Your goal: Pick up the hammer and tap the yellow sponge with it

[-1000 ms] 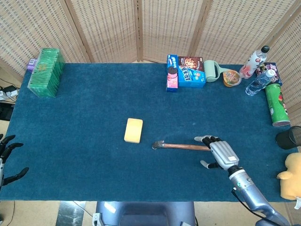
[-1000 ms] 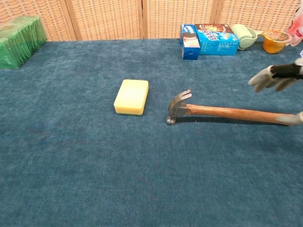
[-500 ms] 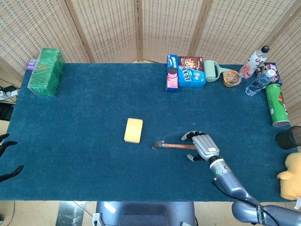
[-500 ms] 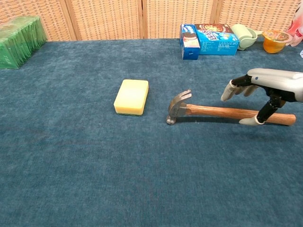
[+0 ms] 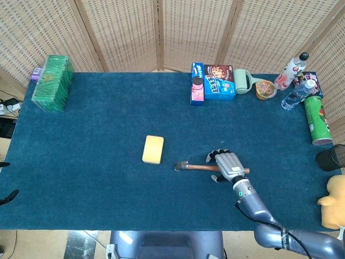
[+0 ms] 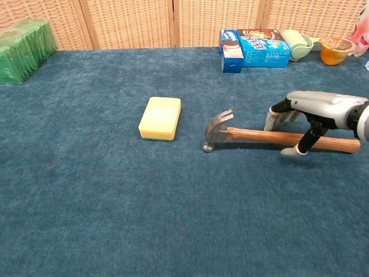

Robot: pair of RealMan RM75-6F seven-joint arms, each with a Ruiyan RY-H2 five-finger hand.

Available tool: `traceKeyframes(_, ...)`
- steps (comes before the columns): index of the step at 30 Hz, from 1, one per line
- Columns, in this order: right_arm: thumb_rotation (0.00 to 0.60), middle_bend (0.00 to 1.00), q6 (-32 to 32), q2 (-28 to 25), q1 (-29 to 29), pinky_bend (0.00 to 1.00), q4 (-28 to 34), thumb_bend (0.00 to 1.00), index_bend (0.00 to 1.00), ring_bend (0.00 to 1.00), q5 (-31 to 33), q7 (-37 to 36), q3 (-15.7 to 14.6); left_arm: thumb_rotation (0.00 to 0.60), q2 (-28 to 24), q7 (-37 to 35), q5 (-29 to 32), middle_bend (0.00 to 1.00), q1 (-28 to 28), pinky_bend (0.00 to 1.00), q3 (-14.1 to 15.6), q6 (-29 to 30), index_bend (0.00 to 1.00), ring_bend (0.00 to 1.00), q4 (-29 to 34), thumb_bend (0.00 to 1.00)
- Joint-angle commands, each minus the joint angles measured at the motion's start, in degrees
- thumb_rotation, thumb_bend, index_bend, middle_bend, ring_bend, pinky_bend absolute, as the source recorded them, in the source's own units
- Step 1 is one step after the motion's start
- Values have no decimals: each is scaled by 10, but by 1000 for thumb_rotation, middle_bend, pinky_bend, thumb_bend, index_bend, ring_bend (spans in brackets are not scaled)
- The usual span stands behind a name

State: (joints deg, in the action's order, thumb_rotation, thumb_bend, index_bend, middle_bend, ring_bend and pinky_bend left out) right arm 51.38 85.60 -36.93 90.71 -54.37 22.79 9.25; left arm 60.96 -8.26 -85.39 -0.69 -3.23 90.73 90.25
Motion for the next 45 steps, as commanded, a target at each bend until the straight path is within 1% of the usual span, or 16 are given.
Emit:
traceKeyframes(1, 600, 309, -3, 16, -12, 191, -15, 309, 376, 243, 18, 13, -1, 600, 0, -8, 4, 154, -3, 113, 0, 2, 285, 59, -7, 181)
traceKeyframes(4, 600, 342, -3, 27, -21, 232, -27, 304, 437, 294, 26, 22, -1, 600, 0, -14, 7, 154, -6, 113, -1, 4, 285, 58, -12, 180)
traceKeyframes(5, 600, 364, -2, 32, -24, 265, -32, 299, 470, 331, 28, 25, -1, 600, -1, -16, 7, 154, -7, 113, -1, 5, 285, 58, -14, 180)
traceKeyframes(6, 600, 398, 0, 37, -26, 318, -36, 287, 511, 384, 31, 25, 1, 600, -1, -18, 8, 154, -8, 113, -1, 7, 285, 59, -16, 180)
traceKeyframes(8, 600, 508, 4, 46, -28, 477, -41, 266, 612, 531, 34, 16, 9, 600, -2, -22, 9, 154, -11, 112, -2, 11, 285, 59, -19, 181)
traceKeyframes(10, 600, 672, 13, 55, -27, 707, -44, 254, 728, 735, 28, -1, 19, 600, -2, -26, 10, 154, -14, 113, -2, 15, 284, 58, -22, 180)
traceKeyframes(12, 600, 802, 25, 62, -25, 867, -47, 253, 800, 893, 18, -14, 26, 600, -3, -29, 12, 154, -16, 113, -2, 17, 284, 58, -24, 180)
traceKeyframes(14, 600, 867, 39, 69, -23, 935, -49, 252, 827, 969, 6, -29, 33, 600, -3, -32, 14, 154, -19, 113, -2, 19, 285, 58, -28, 180)
traceKeyframes(15, 600, 889, 46, 72, -21, 964, -48, 251, 834, 991, -1, -41, 38, 600, -3, -35, 17, 154, -21, 112, -2, 19, 285, 58, -31, 180)
traceKeyframes(18, 600, 926, 48, 71, -18, 999, -44, 249, 839, 1000, -7, -66, 45, 600, -3, -41, 18, 154, -23, 104, -2, 19, 285, 59, -35, 181)
traceKeyframes(23, 600, 968, 49, 58, -5, 1000, -18, 246, 852, 1000, -20, -133, 63, 600, 0, -49, 17, 154, -24, 103, -2, 20, 285, 58, -41, 180)
traceKeyframes(27, 600, 982, 55, 48, 8, 1000, 3, 246, 860, 1000, -37, -187, 75, 600, 1, -51, 14, 154, -23, 103, -2, 20, 285, 59, -42, 181)
traceKeyframes(32, 600, 996, 50, 40, 17, 1000, 34, 246, 861, 1000, -37, -246, 90, 600, 1, -50, 8, 154, -23, 103, -1, 21, 285, 58, -40, 181)
traceKeyframes(34, 600, 999, 42, 39, 18, 1000, 49, 246, 861, 1000, -29, -270, 99, 600, 0, -48, 5, 154, -23, 102, 0, 23, 285, 59, -38, 181)
traceKeyframes(37, 600, 1000, 24, 48, 12, 1000, 66, 246, 861, 1000, 0, -312, 121, 600, -4, -44, 1, 154, -26, 102, 1, 28, 285, 58, -34, 180)
traceKeyframes(45, 600, 1000, 17, 77, -11, 1000, 61, 246, 875, 1000, 49, -332, 150, 600, -8, -42, 2, 154, -29, 103, 1, 31, 285, 59, -33, 180)
